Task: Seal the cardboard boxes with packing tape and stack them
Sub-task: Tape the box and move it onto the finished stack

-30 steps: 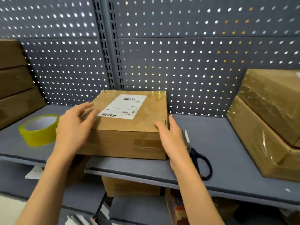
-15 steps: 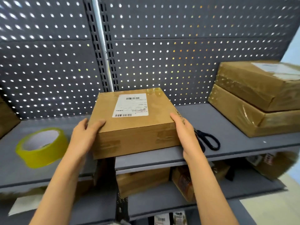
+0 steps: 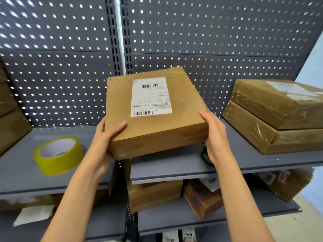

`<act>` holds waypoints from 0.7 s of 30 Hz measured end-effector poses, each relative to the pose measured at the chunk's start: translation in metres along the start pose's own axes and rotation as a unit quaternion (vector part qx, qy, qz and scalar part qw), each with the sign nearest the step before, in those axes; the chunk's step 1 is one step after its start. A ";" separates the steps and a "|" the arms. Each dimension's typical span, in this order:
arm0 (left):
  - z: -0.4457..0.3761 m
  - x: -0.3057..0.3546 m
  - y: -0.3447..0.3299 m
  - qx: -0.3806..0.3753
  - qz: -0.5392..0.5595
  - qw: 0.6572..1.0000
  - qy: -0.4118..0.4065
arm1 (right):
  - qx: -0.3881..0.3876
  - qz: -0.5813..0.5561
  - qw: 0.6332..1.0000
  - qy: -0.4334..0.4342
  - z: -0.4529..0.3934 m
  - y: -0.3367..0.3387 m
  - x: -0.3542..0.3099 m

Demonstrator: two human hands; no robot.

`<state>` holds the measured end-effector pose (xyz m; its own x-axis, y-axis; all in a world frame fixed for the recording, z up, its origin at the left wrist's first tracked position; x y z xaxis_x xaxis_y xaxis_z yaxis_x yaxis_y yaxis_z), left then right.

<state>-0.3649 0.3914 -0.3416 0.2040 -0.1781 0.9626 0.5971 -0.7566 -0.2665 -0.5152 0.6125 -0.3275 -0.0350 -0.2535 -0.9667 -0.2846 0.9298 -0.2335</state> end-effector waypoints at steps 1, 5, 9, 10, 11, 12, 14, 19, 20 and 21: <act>0.003 0.001 -0.005 -0.021 0.024 0.999 0.021 | -0.009 0.003 1.000 0.019 -0.001 0.000 -0.008; 0.010 0.004 -0.015 -0.051 0.118 0.989 0.076 | -0.031 0.027 0.998 0.051 -0.007 0.002 -0.027; 0.017 -0.002 -0.028 -0.018 0.158 0.986 0.047 | 0.048 0.016 0.998 0.040 0.011 -0.002 -0.022; 0.018 -0.005 -0.033 -0.011 0.173 0.984 0.038 | 0.056 -0.004 0.998 0.032 0.020 -0.007 -0.017; 0.019 -0.007 -0.038 -0.003 0.194 0.981 0.028 | 0.043 -0.023 0.999 0.017 0.030 -0.018 -0.011; 0.020 -0.009 -0.044 0.001 0.221 0.975 0.021 | 0.014 -0.038 0.999 -0.004 0.040 -0.031 -0.004; 0.025 -0.012 -0.063 -0.005 0.268 0.963 0.008 | -0.050 -0.076 0.995 -0.036 0.057 -0.060 0.010; 0.047 -0.021 -0.084 0.003 0.216 0.975 -0.054 | -0.060 -0.166 0.984 -0.001 0.071 -0.073 0.019; 0.046 -0.020 -0.080 -0.005 0.192 0.980 -0.055 | -0.064 -0.170 0.983 0.003 0.069 -0.066 0.016; 0.042 -0.017 -0.073 -0.008 0.176 0.983 -0.046 | -0.067 -0.170 0.983 0.003 0.065 -0.057 0.013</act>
<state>-0.3795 0.4762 -0.3407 0.4654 -0.3734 0.8025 0.4655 -0.6679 -0.5807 -0.4371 0.5736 -0.3335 0.0791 -0.5451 -0.8347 -0.4048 0.7476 -0.5266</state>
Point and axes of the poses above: each hand's wrist, its own z-axis away from the middle knuckle, its own y-axis out of the back of the hand, x = y × z, the point moved 5 cm from there along -z, towards the middle knuckle, and after that the axes turned 4 degrees about -y, right-handed, at the moved point
